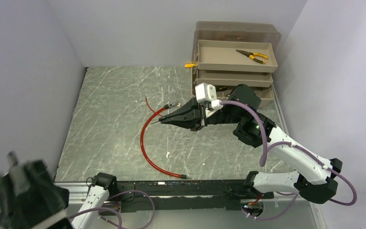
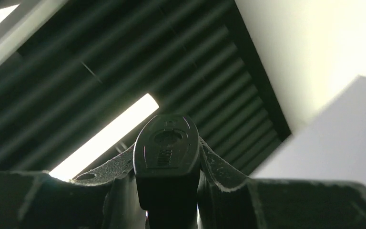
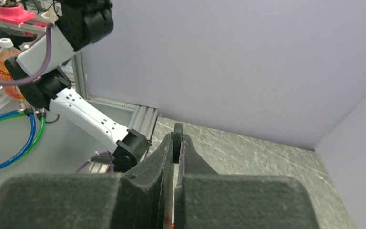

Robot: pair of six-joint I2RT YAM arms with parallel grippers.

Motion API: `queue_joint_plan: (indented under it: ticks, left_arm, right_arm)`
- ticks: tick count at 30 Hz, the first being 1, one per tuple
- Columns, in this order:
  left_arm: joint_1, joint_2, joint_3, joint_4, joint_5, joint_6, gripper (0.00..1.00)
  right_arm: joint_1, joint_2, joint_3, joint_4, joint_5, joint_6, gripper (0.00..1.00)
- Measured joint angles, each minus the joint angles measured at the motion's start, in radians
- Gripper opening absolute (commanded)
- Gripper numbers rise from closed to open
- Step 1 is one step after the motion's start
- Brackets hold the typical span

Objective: Unlock with the key
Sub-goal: Unlock the lock.

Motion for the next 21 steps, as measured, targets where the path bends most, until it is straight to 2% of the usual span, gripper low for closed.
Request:
queue_joint_plan:
  ticks: [3, 5, 6, 9, 11, 14, 17, 21]
  left_arm:
    - [0.016, 0.031, 0.086, 0.161, 0.060, -0.037, 0.00]
    - [0.018, 0.035, 0.111, 0.198, 0.076, -0.005, 0.00]
    - [0.018, 0.035, 0.121, 0.174, 0.066, 0.006, 0.00]
    - [0.018, 0.045, 0.158, -0.042, -0.036, 0.005, 0.00]
    - [0.018, 0.063, 0.145, -0.092, -0.101, -0.061, 0.00]
    - [0.018, 0.142, 0.253, -0.408, -0.151, -0.149, 0.00]
    - [0.023, 0.203, 0.226, -0.388, -0.237, -0.242, 0.00]
    - [0.023, 0.221, 0.177, -0.455, -0.225, -0.311, 0.00]
  right_arm:
    - [0.000, -0.014, -0.022, 0.021, -0.014, -0.015, 0.00]
    - [0.000, -0.016, -0.028, 0.038, -0.018, -0.020, 0.00]
    - [0.000, -0.017, -0.031, 0.045, -0.019, -0.022, 0.00]
    - [0.000, -0.017, -0.034, 0.056, -0.027, -0.022, 0.00]
    - [0.000, -0.020, -0.034, 0.056, -0.031, -0.022, 0.00]
    - [0.000, -0.028, -0.034, 0.055, -0.035, -0.025, 0.00]
    - [0.000, -0.039, -0.034, 0.054, -0.036, -0.032, 0.00]
    - [0.000, -0.051, -0.034, 0.054, -0.041, -0.043, 0.00]
